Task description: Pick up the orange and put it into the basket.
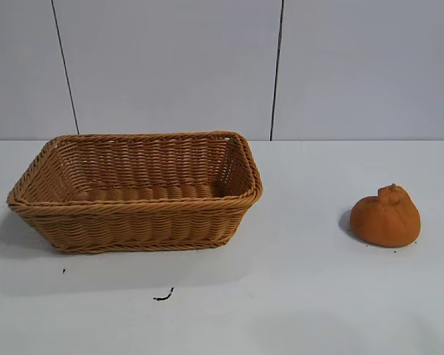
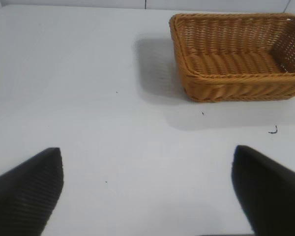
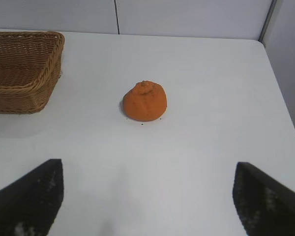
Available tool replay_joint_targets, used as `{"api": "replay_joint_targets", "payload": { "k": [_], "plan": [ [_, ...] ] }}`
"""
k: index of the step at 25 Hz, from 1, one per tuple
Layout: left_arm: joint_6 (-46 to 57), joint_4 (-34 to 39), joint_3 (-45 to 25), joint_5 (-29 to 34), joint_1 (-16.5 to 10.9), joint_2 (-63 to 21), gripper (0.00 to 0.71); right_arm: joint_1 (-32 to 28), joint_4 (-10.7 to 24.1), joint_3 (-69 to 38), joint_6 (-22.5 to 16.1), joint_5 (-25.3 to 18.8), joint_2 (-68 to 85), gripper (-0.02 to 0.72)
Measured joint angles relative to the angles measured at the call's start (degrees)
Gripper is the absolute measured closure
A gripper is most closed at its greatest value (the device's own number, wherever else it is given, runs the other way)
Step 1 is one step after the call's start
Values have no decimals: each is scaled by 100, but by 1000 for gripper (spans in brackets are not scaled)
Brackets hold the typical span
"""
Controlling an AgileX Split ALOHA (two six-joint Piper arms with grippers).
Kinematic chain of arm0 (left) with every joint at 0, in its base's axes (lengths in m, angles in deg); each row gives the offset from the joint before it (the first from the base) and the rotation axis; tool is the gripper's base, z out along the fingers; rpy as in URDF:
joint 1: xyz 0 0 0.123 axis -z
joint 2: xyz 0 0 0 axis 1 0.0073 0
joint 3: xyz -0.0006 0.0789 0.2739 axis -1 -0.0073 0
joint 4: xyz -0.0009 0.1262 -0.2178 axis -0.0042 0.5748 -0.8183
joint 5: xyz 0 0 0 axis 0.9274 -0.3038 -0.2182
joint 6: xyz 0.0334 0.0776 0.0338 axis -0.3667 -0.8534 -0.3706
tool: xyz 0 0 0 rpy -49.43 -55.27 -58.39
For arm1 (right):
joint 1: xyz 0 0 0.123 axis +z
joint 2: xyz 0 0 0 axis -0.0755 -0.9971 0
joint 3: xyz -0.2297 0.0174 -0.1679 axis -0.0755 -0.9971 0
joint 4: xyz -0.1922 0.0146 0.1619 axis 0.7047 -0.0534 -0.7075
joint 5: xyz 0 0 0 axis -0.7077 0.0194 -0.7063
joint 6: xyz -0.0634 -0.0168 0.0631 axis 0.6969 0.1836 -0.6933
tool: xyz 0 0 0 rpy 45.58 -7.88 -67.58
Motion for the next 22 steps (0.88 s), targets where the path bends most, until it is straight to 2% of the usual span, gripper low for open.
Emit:
{"api": "replay_joint_targets", "payload": {
  "k": [11, 17, 22],
  "plan": [
    [0, 0, 0, 0, 0, 0, 44, 0, -2, 77, -49, -21, -147, 65],
    [0, 0, 0, -5, 0, 0, 44, 0, -14, 881, -226, -16, -2054, 65],
    [0, 0, 0, -5, 0, 0, 44, 0, -221, 1923, -356, -69, -4171, 65]
  ]
}}
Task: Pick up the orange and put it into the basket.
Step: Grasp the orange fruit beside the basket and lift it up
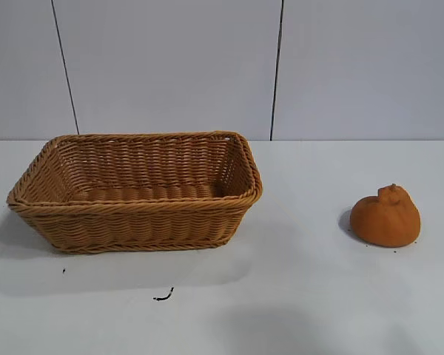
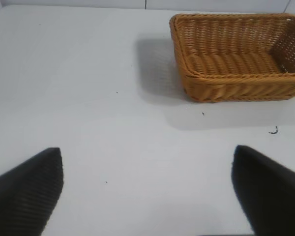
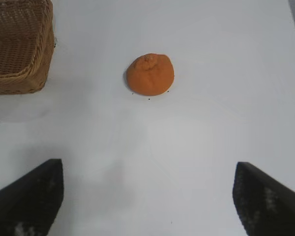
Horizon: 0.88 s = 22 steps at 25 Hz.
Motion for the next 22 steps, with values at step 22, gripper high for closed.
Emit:
{"api": "replay_joint_targets", "payload": {
  "k": [22],
  "plan": [
    [0, 0, 0, 0, 0, 0, 44, 0, -302, 3491, 188, -427, -6002, 65]
  ]
}}
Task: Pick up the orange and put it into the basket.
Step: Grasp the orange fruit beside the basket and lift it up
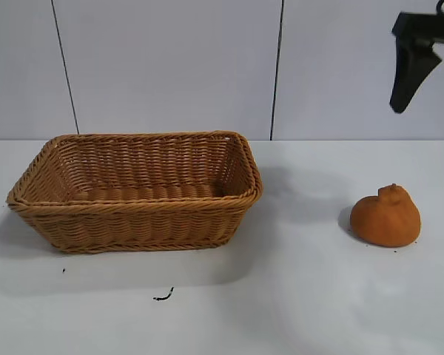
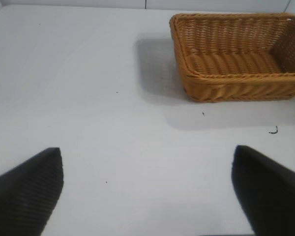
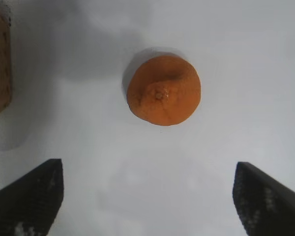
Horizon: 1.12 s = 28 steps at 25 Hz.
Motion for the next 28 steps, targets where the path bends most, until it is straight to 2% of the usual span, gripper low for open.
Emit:
{"api": "replay_joint_targets", "payload": {
  "k": [8, 15, 17, 19, 21, 23, 24, 25, 28],
  "plan": [
    [0, 0, 0, 0, 0, 0, 44, 0, -83, 28, -105, 577, -1504, 65],
    [0, 0, 0, 0, 0, 0, 44, 0, 15, 28, -310, 973, -2073, 69],
    [0, 0, 0, 0, 0, 0, 44, 0, 21, 28, -310, 1049, -2123, 91],
    [0, 0, 0, 0, 0, 0, 44, 0, 27, 28, -317, 1062, -2125, 174],
    [0, 0, 0, 0, 0, 0, 44, 0, 57, 39, -323, 1074, -2125, 298],
    [0, 0, 0, 0, 0, 0, 44, 0, 76, 44, -323, 1060, -2125, 528],
    [0, 0, 0, 0, 0, 0, 44, 0, 76, 57, -323, 1036, -2101, 609],
    [0, 0, 0, 0, 0, 0, 44, 0, 84, 57, -317, 1025, -2047, 656],
    [0, 0, 0, 0, 0, 0, 44, 0, 107, 150, -259, 896, -1871, 654]
  ]
}}
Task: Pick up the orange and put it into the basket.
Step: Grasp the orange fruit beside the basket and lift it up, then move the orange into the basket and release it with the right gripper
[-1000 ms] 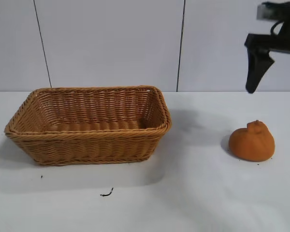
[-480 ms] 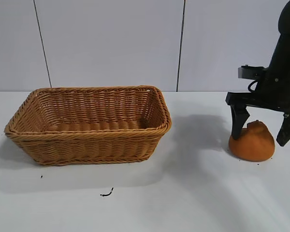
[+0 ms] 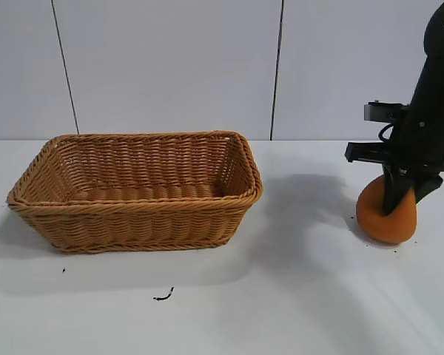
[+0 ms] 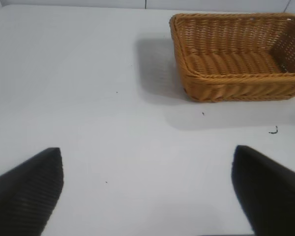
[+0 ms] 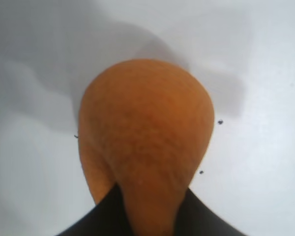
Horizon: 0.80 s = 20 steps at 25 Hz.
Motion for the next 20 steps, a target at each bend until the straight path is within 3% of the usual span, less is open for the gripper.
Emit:
{"api": "replay_joint_targets", "payload": {
  "k": [11, 15, 20],
  "plan": [
    [0, 0, 0, 0, 0, 0, 44, 0, -87, 1938, 11, -1218, 614, 654],
    [0, 0, 0, 13, 0, 0, 44, 104, -207, 2409, 18, -1399, 614, 654],
    [0, 0, 0, 7, 0, 0, 44, 720, -170, 2604, 18, -1412, 614, 654]
  ]
}}
